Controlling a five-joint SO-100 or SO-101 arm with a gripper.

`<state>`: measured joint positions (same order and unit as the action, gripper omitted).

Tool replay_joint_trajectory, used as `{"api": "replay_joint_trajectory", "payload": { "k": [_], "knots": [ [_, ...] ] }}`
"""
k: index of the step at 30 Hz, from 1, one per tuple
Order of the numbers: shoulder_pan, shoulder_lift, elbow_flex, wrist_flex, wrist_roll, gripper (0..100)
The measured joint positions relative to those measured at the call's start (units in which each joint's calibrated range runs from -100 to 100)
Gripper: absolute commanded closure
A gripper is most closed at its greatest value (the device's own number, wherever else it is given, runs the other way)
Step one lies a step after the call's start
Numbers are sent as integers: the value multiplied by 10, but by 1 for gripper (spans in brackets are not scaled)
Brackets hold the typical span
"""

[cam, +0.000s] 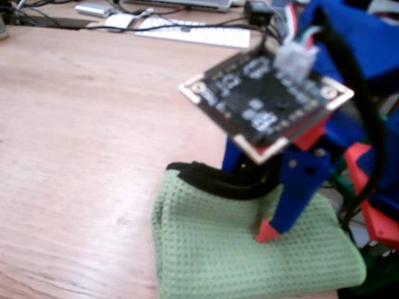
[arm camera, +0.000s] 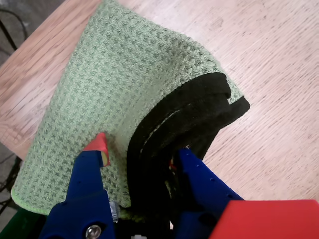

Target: Clean the table

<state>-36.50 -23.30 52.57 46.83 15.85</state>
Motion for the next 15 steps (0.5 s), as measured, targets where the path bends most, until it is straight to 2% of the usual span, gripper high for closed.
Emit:
{"api": "replay_joint_trajectory", "payload": {
  "k": [12,15],
  "knots": [
    [7,-148,2,7,3,75],
    [54,-231,2,7,3,76]
  ]
}}
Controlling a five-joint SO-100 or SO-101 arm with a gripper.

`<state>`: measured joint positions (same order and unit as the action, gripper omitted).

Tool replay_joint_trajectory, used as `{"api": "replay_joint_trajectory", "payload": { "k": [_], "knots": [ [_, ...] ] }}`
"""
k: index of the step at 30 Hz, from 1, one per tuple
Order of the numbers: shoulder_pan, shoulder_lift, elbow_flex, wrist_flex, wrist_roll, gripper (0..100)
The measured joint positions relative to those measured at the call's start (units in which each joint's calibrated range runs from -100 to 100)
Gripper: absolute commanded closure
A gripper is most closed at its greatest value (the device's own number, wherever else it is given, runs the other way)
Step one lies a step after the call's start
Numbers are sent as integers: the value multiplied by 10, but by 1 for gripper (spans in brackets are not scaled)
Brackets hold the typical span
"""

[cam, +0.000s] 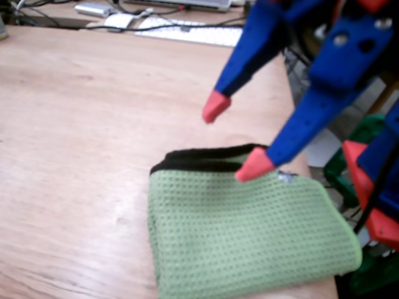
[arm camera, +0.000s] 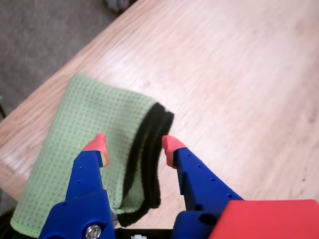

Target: Clean the table

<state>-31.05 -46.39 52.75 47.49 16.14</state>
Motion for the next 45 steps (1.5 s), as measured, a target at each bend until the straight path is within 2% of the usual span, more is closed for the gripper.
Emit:
{"api": "replay_joint_trajectory", "payload": {
  "k": [4,5,7,8,9,11,13,15,19,23,27,45],
  "knots": [
    [68,-162,3,0,-2,77],
    [94,-217,2,0,-5,80],
    [169,-315,24,14,-7,97],
    [214,-353,53,41,-7,100],
    [270,-381,78,76,-7,100],
    [299,-444,124,152,-8,99],
    [303,-475,179,222,-26,99],
    [298,-507,232,252,-74,99],
    [297,-508,342,253,-104,99],
    [297,-513,349,253,-114,99],
    [296,-510,360,252,-172,99],
    [297,-511,372,252,-176,99]
  ]
}}
